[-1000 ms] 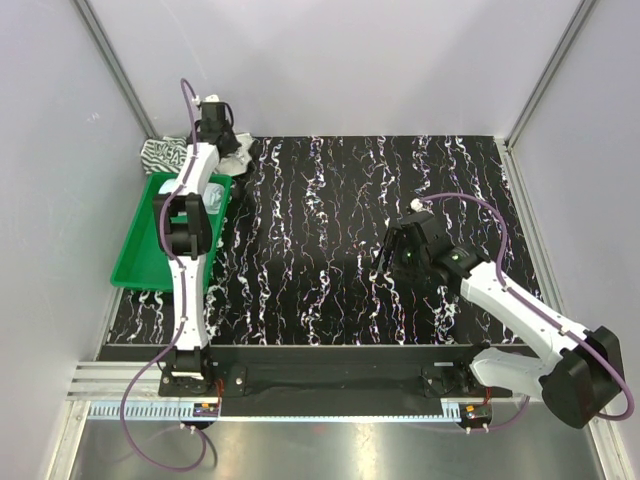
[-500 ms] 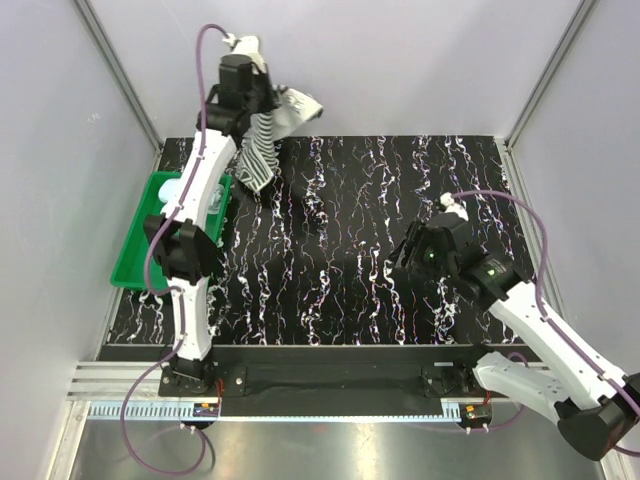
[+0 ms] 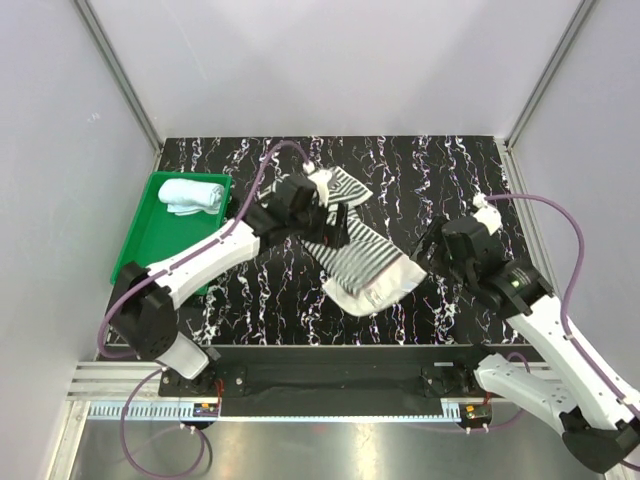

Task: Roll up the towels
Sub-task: Move the towel to the center of the board

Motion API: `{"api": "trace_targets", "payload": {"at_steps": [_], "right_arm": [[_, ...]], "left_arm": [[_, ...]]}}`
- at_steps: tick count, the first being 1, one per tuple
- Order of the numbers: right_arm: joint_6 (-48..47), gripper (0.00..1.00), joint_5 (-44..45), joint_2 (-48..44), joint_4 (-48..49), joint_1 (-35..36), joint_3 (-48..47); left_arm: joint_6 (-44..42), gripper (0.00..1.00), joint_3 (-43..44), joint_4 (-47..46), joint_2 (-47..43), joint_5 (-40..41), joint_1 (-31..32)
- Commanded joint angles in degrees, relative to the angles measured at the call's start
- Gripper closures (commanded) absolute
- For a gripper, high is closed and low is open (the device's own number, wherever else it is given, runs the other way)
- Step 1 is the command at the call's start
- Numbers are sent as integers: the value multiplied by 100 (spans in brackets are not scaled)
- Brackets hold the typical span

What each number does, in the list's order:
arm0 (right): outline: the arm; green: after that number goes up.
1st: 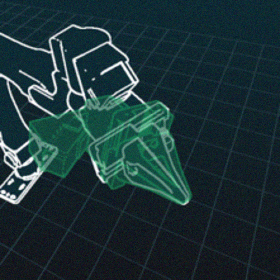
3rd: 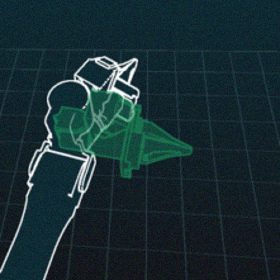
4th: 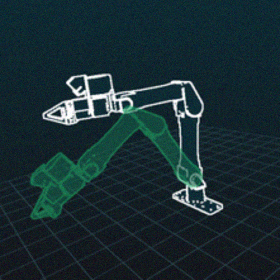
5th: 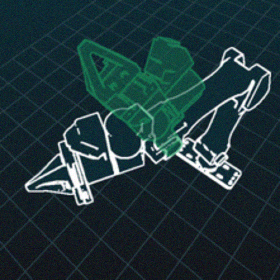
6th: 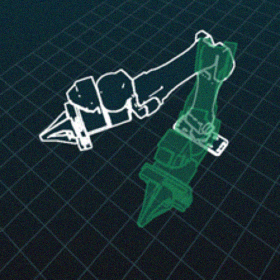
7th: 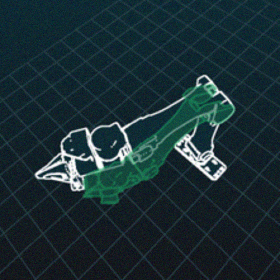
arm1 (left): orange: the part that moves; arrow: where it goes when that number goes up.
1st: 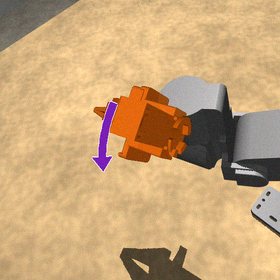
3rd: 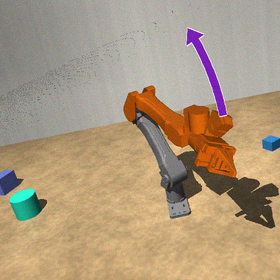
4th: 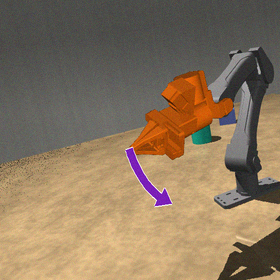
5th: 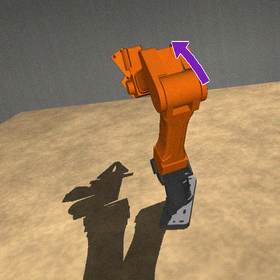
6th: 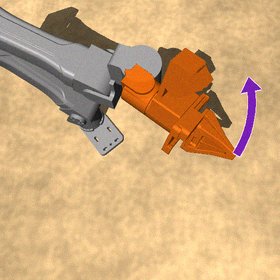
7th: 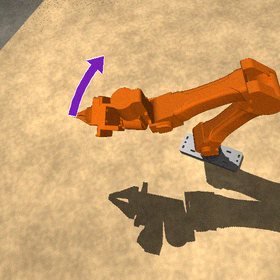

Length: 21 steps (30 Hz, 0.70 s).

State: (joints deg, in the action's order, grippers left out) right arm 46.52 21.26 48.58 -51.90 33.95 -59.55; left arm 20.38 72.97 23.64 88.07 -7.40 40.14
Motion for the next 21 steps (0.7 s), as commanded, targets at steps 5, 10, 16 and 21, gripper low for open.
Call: {"api": "trace_targets", "payload": {"at_steps": [5,10,16,21], "right_arm": [[761,19,-665,222,670,-38,1136],[946,19,-1228,485,1077,-29,1701],[858,19,-1738,1074,1577,-29,1912],[823,18,-1792,1593,1788,-38,1973]], "left_arm": [[336,1,-732,-106,-501,720,-103],[238,1,-380,369,-317,1531,-436],[167,1,-459,299,131,1969,-1210],[598,1,-450,89,737,1637,-1982]]}}
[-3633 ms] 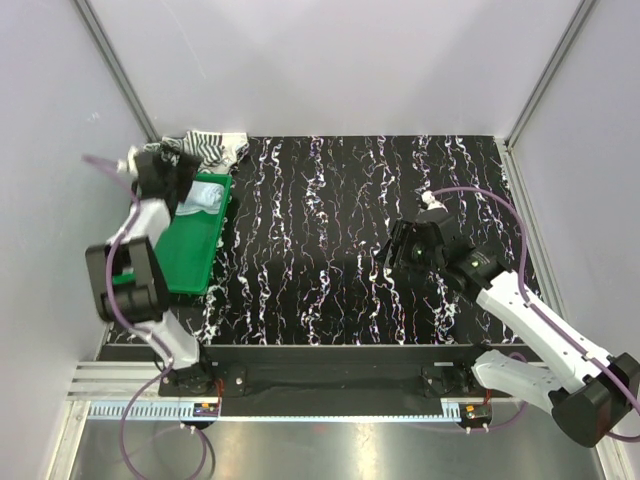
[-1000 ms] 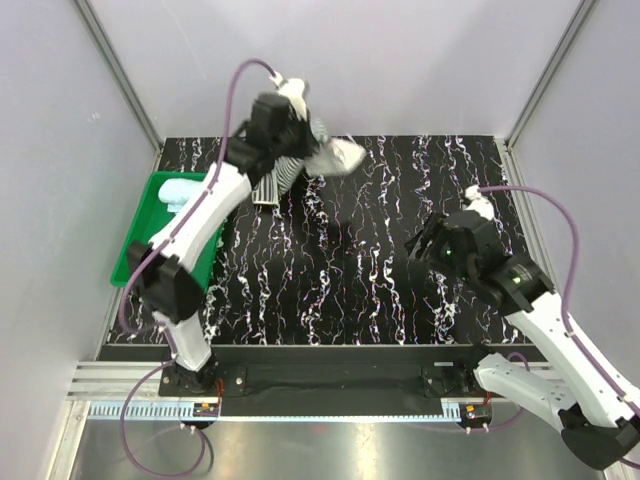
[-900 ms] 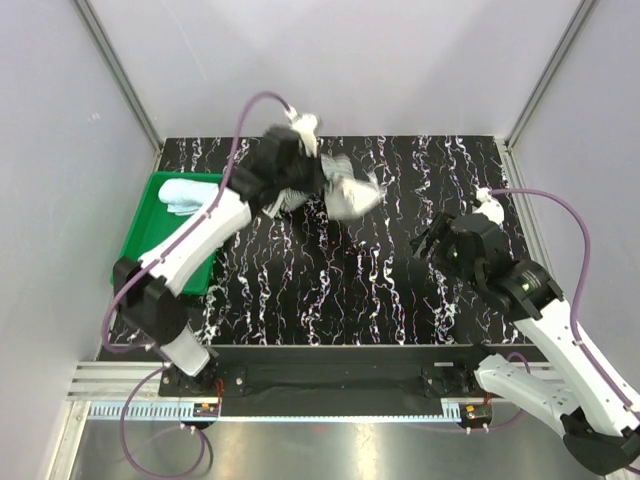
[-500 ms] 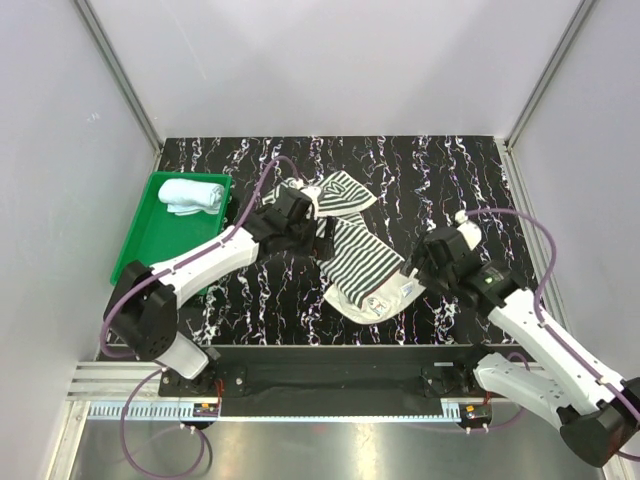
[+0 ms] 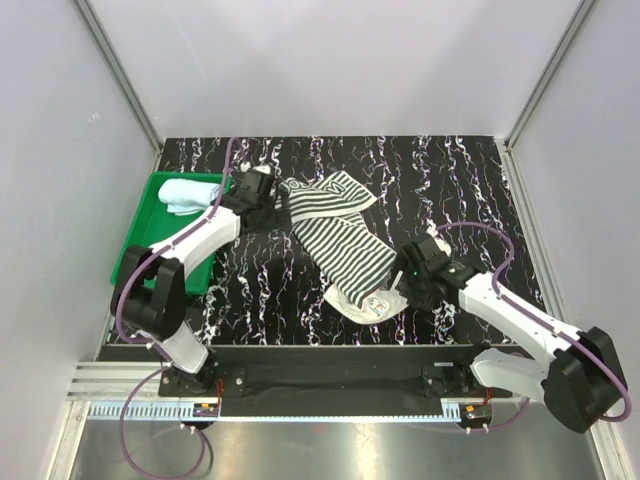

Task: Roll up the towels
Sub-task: Move the towel to the center of the board, then flatten the towel

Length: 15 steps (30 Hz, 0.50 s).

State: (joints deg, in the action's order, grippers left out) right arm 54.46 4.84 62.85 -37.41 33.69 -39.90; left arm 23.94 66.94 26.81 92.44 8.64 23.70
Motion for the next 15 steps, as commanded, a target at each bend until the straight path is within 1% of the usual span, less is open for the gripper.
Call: {"api": "trace_targets", "payload": {"at_steps": [1,5,8,10,11,13,15], "right_arm": [[30,18,-133,201,348,-12,26],[152,18,-150,306,505,-3,271],[162,18,-238,569,725,-12,395],[153,19,-273,763,814,-12,395],[118,20,-282,912,910,-12,404],[109,21,-238,1070,998,-12,422],[92,30,-168,1176,1086,-12,430]], "left_arm": [[277,1,179,-316,535,-20,-427],[295,1,635,-369,1213,-362,-717],[190,1,882,-588,1697,-591,-736],[67,1,1215,-703,1952,-802,-736],[23,1,1356,-651,2223,-829,-736],[5,1,1673,-563,2453,-829,-736],[-21,1,1840,-519,2708,-1022,-736]]}}
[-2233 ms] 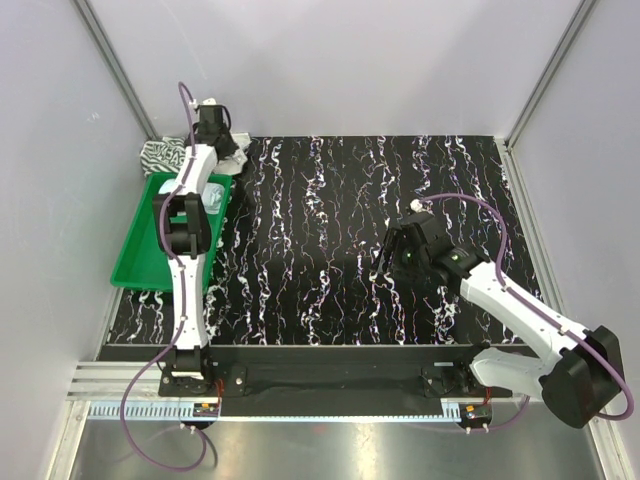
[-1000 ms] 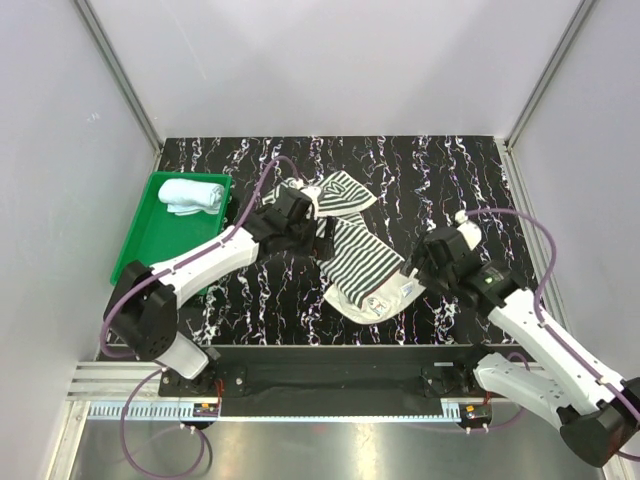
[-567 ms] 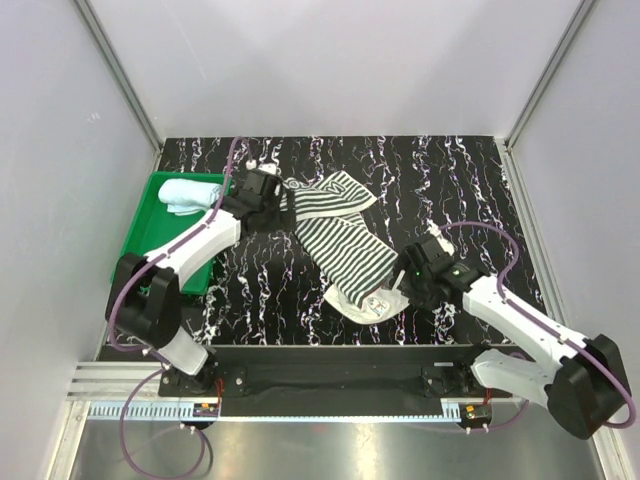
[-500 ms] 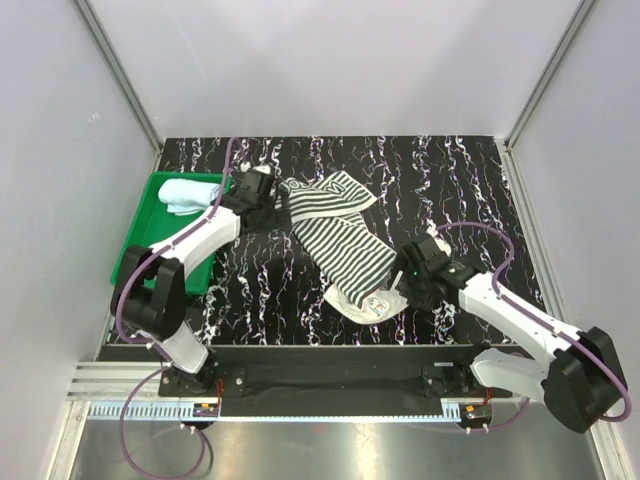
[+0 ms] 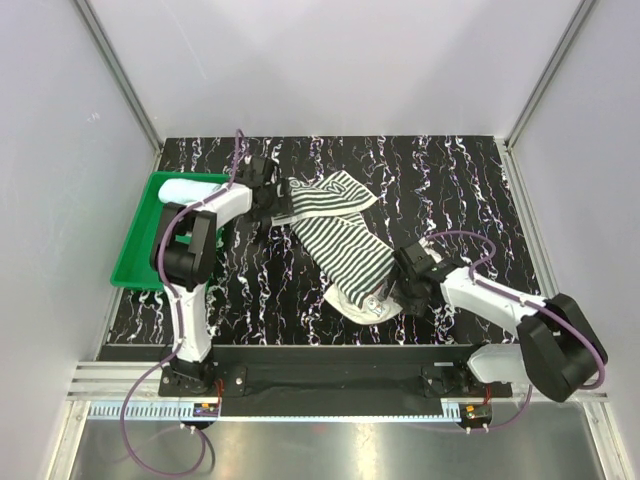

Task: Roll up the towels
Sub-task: Flatten the towel

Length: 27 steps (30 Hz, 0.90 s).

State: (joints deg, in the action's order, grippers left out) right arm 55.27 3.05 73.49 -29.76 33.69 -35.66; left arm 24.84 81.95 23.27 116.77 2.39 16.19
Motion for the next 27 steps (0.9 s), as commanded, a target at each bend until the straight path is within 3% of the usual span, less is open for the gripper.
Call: {"api": "trace_targets", "payload": {"at_steps": [1,2,3,5,6,7,8,13,18,23,26,27], "right_arm": [[2,37,20,191,356,-21,15],[-7,42,29,226,409,-12,24],[-7,53,38,270,444,-12,15],[-51,65,55,420,514,-12,-11],[-51,74,55,455,524,-21,-20],[-42,89,64,490,550,-21,-20],[-33,100,73,473,524,-73,-37],[-463,100,196,-61,-46,-766,-607],[-1570,100,-199,-231,-574,-2662,-1398],[-2317,100,-103,1104,-883,-3333,-2803],[-2424,100,-287,2017,-821,-3851,-3507],[-2459,83,-322,2237,-812,-3940,-3701]], "left_arm": [[-120,3,469,-121,354,-528,25],[-137,5,540,-95,425,-599,16],[-146,21,585,-77,573,-617,16],[-190,47,611,-129,654,-810,16],[-207,64,603,-173,671,-863,16],[-208,100,585,-199,672,-907,16],[-173,100,542,-191,637,-916,25],[-6,100,208,-16,-186,-812,16],[784,100,-538,-59,-1296,-1284,-142],[1687,100,-1320,-444,-1999,-2266,-440],[2574,100,-2260,-1384,-2316,-3007,-790],[2770,100,-2437,-1673,-2386,-3095,-888]]}}
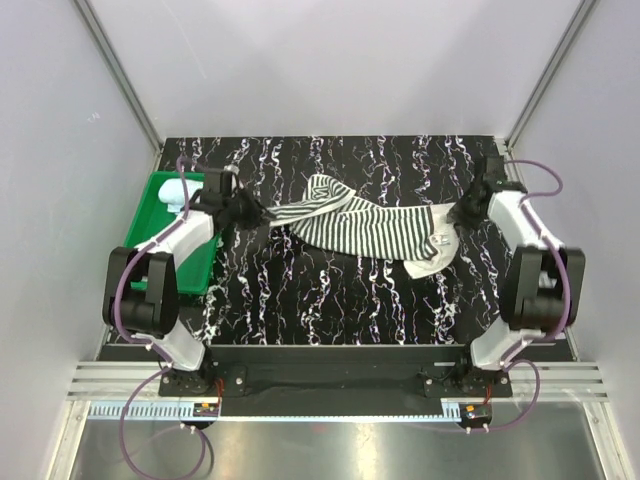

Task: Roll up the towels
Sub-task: Flatten the towel

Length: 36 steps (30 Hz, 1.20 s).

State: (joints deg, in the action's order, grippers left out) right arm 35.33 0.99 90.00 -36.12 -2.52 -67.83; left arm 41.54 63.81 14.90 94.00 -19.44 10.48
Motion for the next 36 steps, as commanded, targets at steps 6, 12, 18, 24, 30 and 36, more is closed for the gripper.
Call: {"api": "trace_targets", "payload": {"at_steps": [6,12,18,24,30,36], "right_arm": [[-914,10,164,1390,-685,-547,-1663],[-809,6,-28,-182,-809,-539,-584],[-282,16,-1329,-1704,-212,-188,1482],[202,22,-1330,-1355,333,770,2230],[167,24,-1110,-897,588,894,2222],[132,31,-1075,-335,825,903,2204]], "left_arm": [[1560,100,-1451,-1289,-48,-1607,-688],[1436,100,-1512,-1226,-136,-1396,-688],[1585,100,-1714,-1585,-162,-1378,-688],[1857,100,-1907,-2024,-110,-1632,-679],[1727,100,-1908,-1903,-206,-1730,-679],[1594,100,-1855,-1823,-241,-1703,-679]]}}
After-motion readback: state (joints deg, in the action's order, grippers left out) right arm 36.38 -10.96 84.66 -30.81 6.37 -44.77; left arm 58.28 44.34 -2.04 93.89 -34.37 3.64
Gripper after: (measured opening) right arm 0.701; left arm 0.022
